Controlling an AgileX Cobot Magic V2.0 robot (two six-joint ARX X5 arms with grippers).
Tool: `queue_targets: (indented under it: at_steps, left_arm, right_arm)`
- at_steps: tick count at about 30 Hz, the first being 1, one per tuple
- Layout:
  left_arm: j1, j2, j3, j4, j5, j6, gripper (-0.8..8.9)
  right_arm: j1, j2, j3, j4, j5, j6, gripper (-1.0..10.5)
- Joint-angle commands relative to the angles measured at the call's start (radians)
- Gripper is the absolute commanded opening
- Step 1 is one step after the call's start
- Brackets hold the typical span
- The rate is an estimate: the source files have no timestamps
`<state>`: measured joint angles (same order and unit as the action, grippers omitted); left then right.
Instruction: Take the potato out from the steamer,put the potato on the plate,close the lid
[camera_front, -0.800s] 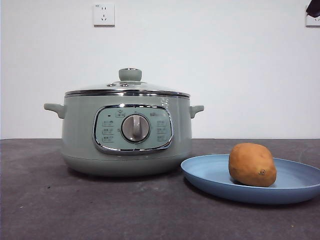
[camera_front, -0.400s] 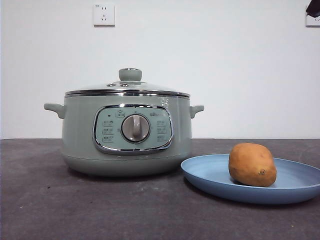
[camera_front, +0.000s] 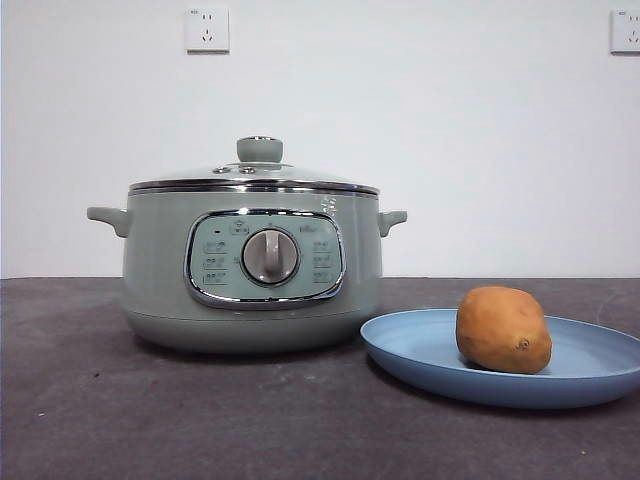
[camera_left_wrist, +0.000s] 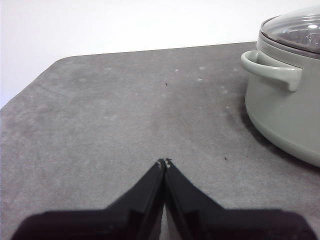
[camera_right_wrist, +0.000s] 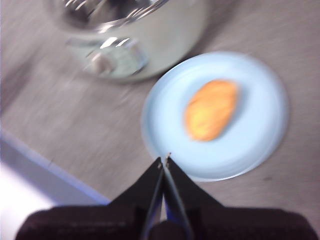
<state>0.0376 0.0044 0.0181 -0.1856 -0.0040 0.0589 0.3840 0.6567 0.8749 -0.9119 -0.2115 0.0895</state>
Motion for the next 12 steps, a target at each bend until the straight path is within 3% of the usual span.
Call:
queue_targets:
  at_steps: [1, 7, 12]
  left_arm:
    - [0.003, -0.002, -0.015, 0.002, 0.007, -0.007, -0.03]
    - [0.003, -0.002, -0.015, 0.002, 0.007, -0.006, -0.03]
    - [0.003, -0.002, -0.015, 0.002, 0.007, -0.007, -0.03]
  right_arm:
    - [-0.07, -0.063, -0.009, 0.058, 0.002, -0.013, 0.0]
    - [-0.229, -0.258, -0.155, 0.325, 0.008, -0.037, 0.0]
    - [-0.296, -0.405, -0.366, 0.591, 0.01, -0.036, 0.0]
